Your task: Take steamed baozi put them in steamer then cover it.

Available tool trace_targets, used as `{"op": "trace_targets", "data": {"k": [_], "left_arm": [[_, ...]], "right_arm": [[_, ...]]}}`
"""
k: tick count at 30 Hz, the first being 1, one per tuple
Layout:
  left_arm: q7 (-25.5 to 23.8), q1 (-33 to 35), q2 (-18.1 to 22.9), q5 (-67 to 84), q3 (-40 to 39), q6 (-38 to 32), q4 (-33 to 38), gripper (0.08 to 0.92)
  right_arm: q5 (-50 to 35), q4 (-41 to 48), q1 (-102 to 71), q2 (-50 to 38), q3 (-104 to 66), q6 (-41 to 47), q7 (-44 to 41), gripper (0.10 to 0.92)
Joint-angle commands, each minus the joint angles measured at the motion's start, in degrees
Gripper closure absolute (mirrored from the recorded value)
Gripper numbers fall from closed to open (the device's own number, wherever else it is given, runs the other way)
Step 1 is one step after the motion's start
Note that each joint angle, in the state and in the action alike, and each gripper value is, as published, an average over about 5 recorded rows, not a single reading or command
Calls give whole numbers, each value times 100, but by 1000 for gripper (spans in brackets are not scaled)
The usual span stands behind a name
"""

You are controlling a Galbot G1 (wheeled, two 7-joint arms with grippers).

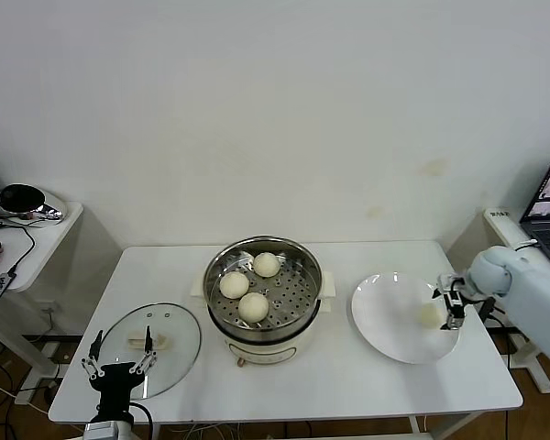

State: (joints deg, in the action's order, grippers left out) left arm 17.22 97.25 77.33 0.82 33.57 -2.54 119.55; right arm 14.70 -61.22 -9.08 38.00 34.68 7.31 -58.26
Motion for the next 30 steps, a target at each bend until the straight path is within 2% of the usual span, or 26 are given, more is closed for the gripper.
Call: {"op": "trace_targets", "data": {"k": [1,9,16,22,30], "left_arm": [[0,-7,5,-2,-5,1,-9,177],[2,-5,15,-1,-4,-6,-20,177],[4,-9,8,1,-5,-13,-30,177],[5,-34,-6,1,-23,-10,-40,177],[4,-92,-15,-26,-138,7,-63,177]], "right_arm": [[94,364,-149,344,-156,-17,6,267],[94,350,-85,362,-134,29,-21,412],[-18,110,160,183,64,81,-105,477],[-739,-755,1134,-320,928,443,-145,519],[-2056,-2018,3337,-600,2611,1052,-95,519]]}}
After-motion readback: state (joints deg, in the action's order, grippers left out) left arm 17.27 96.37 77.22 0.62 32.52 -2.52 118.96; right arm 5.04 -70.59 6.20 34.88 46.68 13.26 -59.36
